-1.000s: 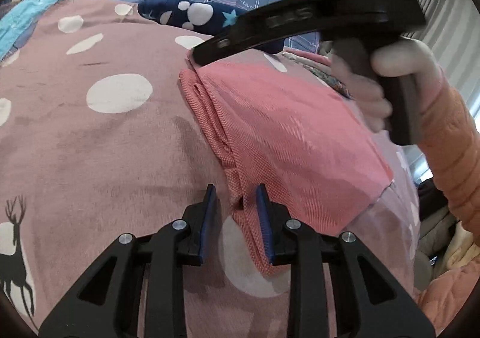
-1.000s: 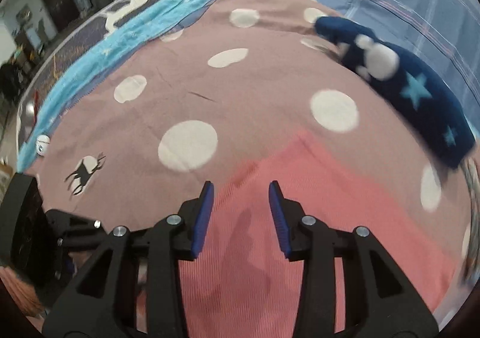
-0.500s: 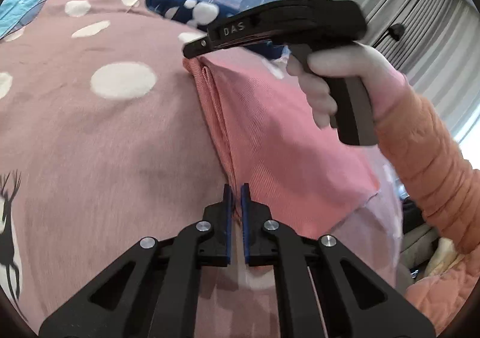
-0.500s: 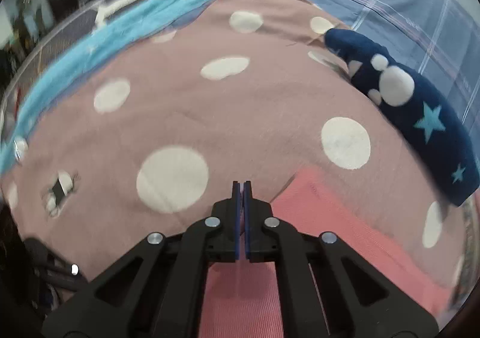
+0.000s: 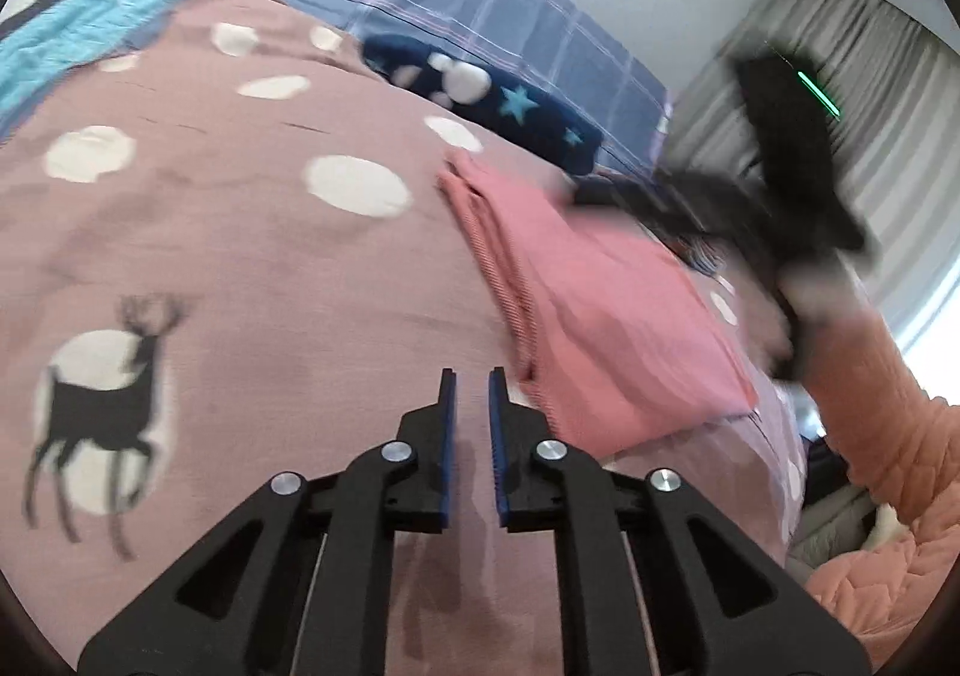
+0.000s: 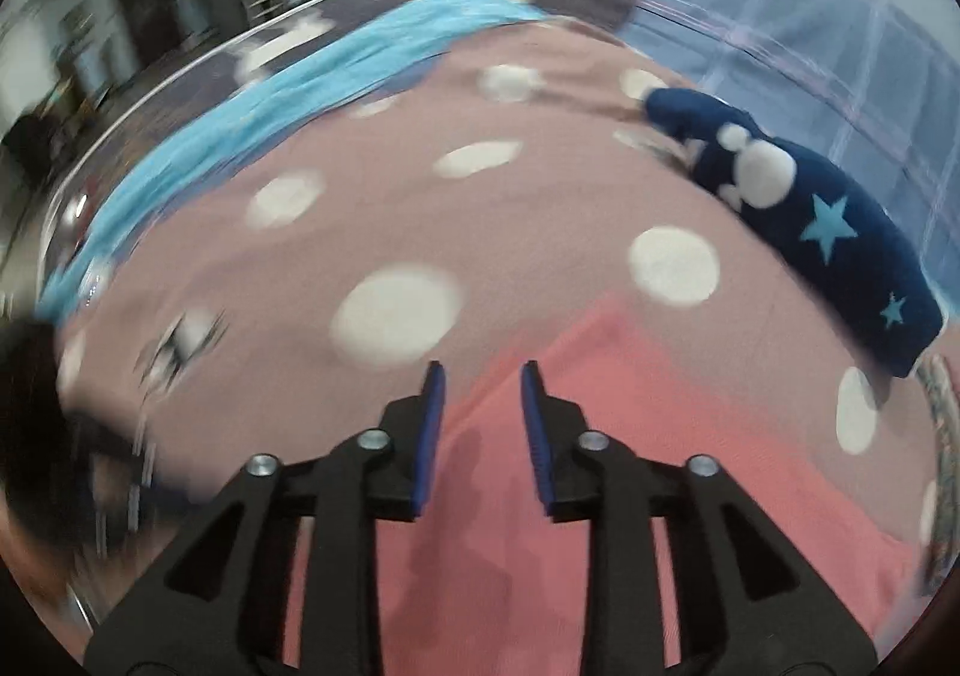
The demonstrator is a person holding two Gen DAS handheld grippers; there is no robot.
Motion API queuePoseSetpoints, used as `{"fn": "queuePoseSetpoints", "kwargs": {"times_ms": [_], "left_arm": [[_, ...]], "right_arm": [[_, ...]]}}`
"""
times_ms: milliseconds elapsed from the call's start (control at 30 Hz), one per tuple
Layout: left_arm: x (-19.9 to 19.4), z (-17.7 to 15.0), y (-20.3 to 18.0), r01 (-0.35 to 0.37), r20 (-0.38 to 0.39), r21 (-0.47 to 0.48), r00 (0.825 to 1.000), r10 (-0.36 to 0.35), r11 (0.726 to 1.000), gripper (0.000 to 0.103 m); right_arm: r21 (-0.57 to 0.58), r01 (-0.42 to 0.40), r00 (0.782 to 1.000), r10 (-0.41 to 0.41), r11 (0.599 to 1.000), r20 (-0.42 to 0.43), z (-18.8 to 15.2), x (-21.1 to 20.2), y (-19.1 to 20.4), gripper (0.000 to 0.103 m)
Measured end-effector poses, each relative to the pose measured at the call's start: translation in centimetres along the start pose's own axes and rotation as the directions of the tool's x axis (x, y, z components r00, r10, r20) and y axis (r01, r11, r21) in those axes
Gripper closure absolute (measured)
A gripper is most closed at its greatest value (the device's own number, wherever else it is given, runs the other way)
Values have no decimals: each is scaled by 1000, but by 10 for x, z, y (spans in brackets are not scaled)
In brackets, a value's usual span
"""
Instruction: Fold small clothes
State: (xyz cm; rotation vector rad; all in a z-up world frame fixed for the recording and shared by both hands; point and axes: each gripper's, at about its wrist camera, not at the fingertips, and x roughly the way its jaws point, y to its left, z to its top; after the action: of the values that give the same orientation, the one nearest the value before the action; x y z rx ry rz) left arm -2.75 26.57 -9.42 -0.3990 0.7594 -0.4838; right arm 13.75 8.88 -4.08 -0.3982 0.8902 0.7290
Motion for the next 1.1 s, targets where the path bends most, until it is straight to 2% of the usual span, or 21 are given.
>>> {"fn": "queuePoseSetpoints", "kwargs": {"times_ms": [133, 200, 267, 300, 400, 467, 500, 533, 600, 633, 700, 800, 933, 1033, 1067, 1100], "left_arm": [[-6, 5, 1, -24, 17, 2, 1000, 24, 1000, 90], [-7, 7, -1, -24, 26, 10, 999, 23, 1000, 87], [-9, 6, -4, -27, 30, 13, 999, 26, 1000, 83], [-8, 6, -4, -30, 28, 13, 999, 29, 999, 83], [-6, 5, -3, -39, 26, 4, 999, 39, 999, 83], [-6, 4, 2, -56, 28, -17, 998, 56, 998, 82], [-7, 4, 4, -63, 29, -30, 998, 64, 998, 82], [-9, 4, 8, -68, 30, -41, 997, 69, 997, 82], [-10, 4, 10, -72, 25, -44, 997, 73, 996, 82], [-9, 5, 12, -74, 17, -38, 997, 74, 997, 82], [-4, 11, 11, -70, 4, -25, 997, 71, 997, 82], [11, 26, 6, -7, -24, -4, 1000, 7, 1000, 74], [49, 55, -9, 91, -111, 33, 990, -87, 995, 60], [94, 83, -12, 154, -191, 3, 970, -151, 988, 52], [107, 88, -11, 150, -208, -8, 967, -148, 989, 52], [125, 96, -8, 116, -229, -17, 966, -117, 993, 52]], "right_arm": [[-180, -23, 1000, 20, 983, -19, -57, -29, 59, 72], [-263, -19, 1000, 13, 965, -24, -83, -33, 89, 70], [-392, 81, 996, -85, 916, 8, -105, -31, 119, 64], [-459, 149, 988, -152, 876, 30, -114, -26, 130, 62], [-575, 316, 943, -317, 754, 102, -133, -7, 151, 61], [-579, 348, 932, -340, 738, 127, -135, 3, 154, 63], [-573, 359, 930, -337, 737, 149, -132, 7, 157, 82], [-565, 339, 938, -313, 752, 146, -129, 9, 159, 100], [-536, 331, 943, -285, 777, 171, -127, 1, 162, 99], [-538, 331, 944, -278, 775, 180, -129, -3, 164, 98], [-541, 300, 954, -262, 786, 148, -135, -2, 160, 99], [-532, 292, 956, -255, 795, 144, -139, 0, 157, 99], [-481, 288, 958, -247, 828, 149, -135, -2, 157, 99], [-464, 293, 956, -253, 836, 148, -136, 0, 157, 99], [-463, 296, 955, -256, 835, 149, -136, 1, 157, 99], [-460, 300, 954, -260, 836, 149, -136, 1, 158, 99]]}}
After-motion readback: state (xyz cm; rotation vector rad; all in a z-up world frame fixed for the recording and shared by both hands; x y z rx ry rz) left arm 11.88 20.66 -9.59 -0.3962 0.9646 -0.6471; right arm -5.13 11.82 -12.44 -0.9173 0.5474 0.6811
